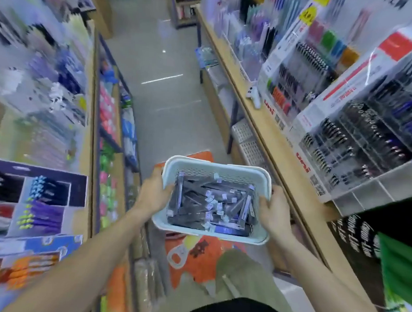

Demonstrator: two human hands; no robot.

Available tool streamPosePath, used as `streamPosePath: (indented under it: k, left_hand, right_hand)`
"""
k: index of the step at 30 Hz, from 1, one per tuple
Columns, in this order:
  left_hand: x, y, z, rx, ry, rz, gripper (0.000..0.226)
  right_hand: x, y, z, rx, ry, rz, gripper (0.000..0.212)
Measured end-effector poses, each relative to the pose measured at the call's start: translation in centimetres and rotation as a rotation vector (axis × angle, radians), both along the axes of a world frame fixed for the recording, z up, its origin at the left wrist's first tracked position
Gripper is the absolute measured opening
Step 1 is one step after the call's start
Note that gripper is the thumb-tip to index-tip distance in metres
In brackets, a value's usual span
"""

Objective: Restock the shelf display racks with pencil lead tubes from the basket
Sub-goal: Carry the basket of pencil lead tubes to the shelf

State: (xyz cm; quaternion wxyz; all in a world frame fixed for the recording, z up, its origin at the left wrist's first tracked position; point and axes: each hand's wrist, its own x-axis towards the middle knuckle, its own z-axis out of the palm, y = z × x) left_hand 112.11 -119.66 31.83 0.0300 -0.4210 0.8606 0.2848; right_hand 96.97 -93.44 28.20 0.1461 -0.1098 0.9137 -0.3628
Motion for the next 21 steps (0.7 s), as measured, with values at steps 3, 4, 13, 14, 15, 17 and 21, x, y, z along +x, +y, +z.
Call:
streamPosePath:
  k: [3,4,13,14,15,17,21]
  left_hand:
    - [-6.9,-3.0,0.3,0.024,-0.005,-0.112,0.032]
    - [-9.0,-3.9,-0.1,0.027,-0.007,-0.130,0.032]
    - [-24.4,-8.7,-1.0,0.057,-0.008,-0.187,0.036]
    - [-25.4,-9.1,-0.8,0.055,-0.011,-0.190,0.036]
    - [-26.6,-9.6,-0.7,0.052,-0.023,-0.199,0.036]
    - [-29.0,-10.5,-0.5,0.031,-0.031,-0.238,0.035]
    - [-33.5,-12.0,-1.2,0.001,-0.063,-0.317,0.035]
  right_hand:
    - [-3.5,-1.8,0.1,0.011,0.005,-0.114,0.009]
    - [-4.9,-2.4,-0.2,0.011,0.013,-0.145,0.009]
    - [-16.7,-6.9,-1.2,-0.010,0.064,-0.218,0.027]
    - [-17.5,-7.3,-1.1,-0.004,0.053,-0.234,0.028]
    - [-18.3,-7.7,-1.1,0.001,0.029,-0.255,0.028]
    - [-19.4,-8.2,-1.5,0.002,0.018,-0.283,0.029]
    - [-21.0,-9.1,-2.2,0.006,-0.009,-0.368,0.029]
